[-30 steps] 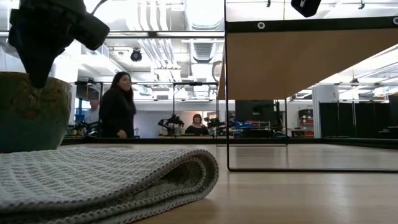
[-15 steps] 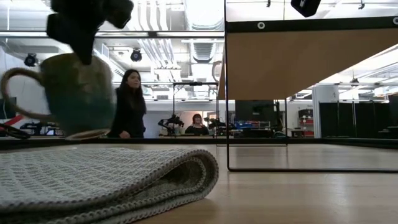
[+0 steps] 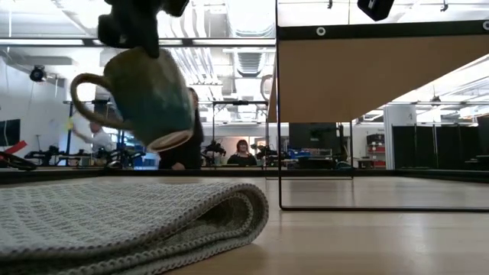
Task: Stack small to large cups/mugs on shelf
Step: Put the brown mug on the shelf
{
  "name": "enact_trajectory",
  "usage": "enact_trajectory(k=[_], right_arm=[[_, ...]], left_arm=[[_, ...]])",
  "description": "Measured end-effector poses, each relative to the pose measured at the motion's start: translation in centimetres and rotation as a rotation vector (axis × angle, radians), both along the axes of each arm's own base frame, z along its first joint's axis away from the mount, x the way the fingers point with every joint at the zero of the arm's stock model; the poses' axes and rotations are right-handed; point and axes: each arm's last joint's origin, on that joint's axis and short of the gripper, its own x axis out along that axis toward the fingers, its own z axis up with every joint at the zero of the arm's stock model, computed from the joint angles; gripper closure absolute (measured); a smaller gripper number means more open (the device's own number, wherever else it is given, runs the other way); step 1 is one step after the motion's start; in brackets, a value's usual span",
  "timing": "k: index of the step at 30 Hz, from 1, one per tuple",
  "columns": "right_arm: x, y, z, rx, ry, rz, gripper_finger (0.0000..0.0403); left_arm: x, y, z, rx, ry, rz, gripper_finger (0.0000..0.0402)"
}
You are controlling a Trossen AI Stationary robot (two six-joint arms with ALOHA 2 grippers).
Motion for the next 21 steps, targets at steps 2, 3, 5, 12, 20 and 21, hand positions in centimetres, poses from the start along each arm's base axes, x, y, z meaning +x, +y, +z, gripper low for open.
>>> enact_trajectory(k=[2,3,5,12,20,21], right_arm=[[0.0,0.0,0.0,0.0,0.0,0.0,0.0394],[0.0,0.0,0.0,0.0,0.0,0.0,0.0394],[0.0,0.0,0.0,0.0,0.001,0.0,0.0394],[0.0,0.0,0.0,0.0,0.002,0.0,0.0394],[-0.1,-0.1,-0.3,-0.029,0.026,-0.015,0.0394],[-0.1,-0.1,-0.4,-0.041,0.034,-0.036,0.0394]], left_arm=[[0.7,-0.1,0.4,0.019,-0.003,-0.037,0.04],[1.1,-0.2,0.8,0.027,-0.009,-0.056,0.04],[2.0,-0.4,1.4,0.043,-0.025,-0.093,0.04],[4.7,-0.7,4.4,0.112,-0.052,-0.187,0.0401],[6.3,-0.5,7.8,0.217,-0.025,-0.259,0.0401],[6.5,-0.4,8.3,0.227,-0.037,-0.267,0.0401]])
